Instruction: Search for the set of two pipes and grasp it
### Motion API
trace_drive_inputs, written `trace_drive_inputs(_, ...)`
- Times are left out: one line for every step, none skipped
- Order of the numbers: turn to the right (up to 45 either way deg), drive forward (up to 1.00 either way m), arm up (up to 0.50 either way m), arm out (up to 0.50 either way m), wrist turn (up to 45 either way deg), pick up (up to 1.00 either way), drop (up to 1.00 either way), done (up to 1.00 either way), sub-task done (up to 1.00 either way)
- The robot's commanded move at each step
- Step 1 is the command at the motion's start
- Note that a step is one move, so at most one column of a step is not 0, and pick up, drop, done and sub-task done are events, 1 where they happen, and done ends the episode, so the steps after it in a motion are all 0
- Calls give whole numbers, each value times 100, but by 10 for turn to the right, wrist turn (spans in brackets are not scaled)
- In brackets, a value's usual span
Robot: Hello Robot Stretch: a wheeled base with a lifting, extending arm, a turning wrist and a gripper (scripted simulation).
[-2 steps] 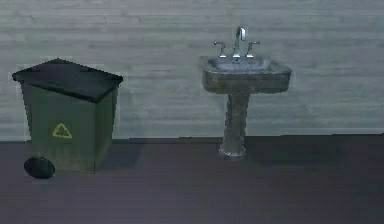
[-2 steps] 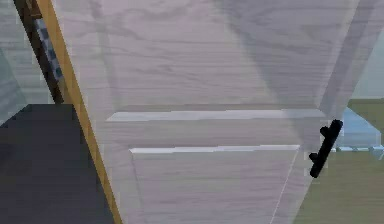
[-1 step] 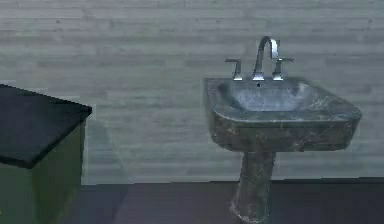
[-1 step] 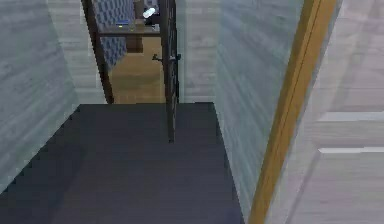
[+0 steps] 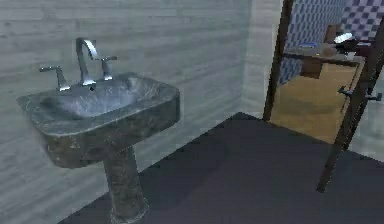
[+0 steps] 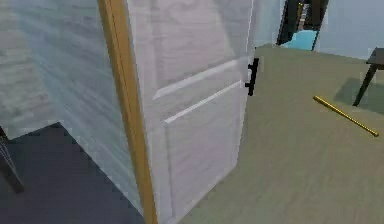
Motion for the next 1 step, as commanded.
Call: trace_drive_inputs(450,0,0,0,0,0,0,0,0)
